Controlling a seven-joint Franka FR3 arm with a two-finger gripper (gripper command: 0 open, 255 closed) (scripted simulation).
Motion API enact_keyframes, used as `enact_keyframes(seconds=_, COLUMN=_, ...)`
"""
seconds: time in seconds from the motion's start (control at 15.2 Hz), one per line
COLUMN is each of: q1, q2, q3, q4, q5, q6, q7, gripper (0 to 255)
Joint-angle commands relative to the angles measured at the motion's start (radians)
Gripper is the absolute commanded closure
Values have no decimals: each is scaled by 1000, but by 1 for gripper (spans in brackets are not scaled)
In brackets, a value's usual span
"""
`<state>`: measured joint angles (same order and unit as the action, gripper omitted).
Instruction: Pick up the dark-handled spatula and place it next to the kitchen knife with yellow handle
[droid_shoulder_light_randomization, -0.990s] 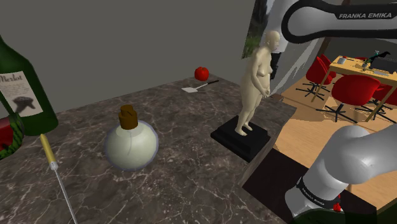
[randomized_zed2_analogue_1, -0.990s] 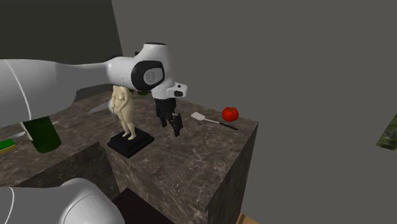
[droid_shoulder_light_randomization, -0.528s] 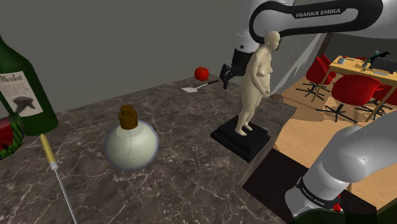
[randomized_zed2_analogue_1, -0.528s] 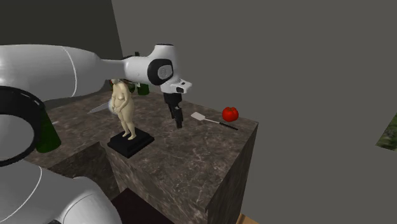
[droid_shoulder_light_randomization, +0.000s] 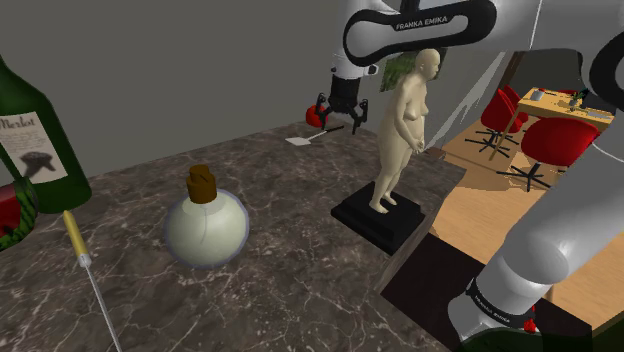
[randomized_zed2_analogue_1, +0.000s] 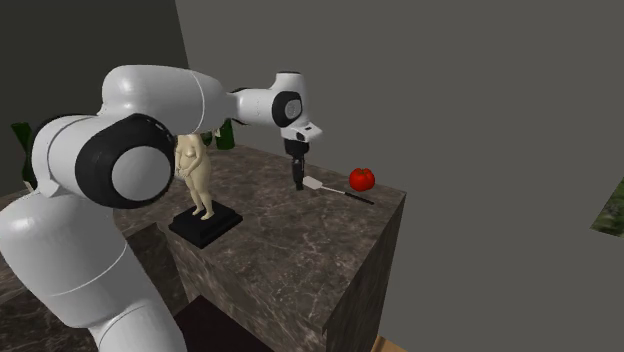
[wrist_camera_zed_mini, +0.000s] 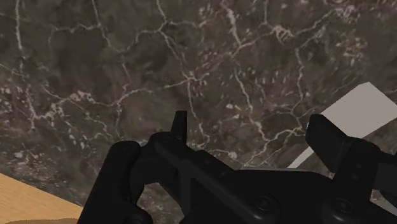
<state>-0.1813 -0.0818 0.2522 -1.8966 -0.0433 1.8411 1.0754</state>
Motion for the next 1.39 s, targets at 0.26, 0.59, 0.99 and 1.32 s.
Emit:
enact_keyframes(seconds=0.26, q1=-8, q2=242, q3=-10, q4=262, q5=-64, q6=-41, q7=302, gripper=0)
enact_keyframes(seconds=0.59, q1=-2, q2=439, q3=-56, q4=515, q5=-93, q6=-109, q7=503, gripper=0)
enact_keyframes(seconds=0.99, q1=-6, q2=451, q3=-63, q4=465, q5=-94, q6=-47, q7=519, gripper=0)
enact_keyframes(seconds=1.32, q1=-9, q2=453, q3=-64, q4=433, q5=-96, q6=-13, q7=520, gripper=0)
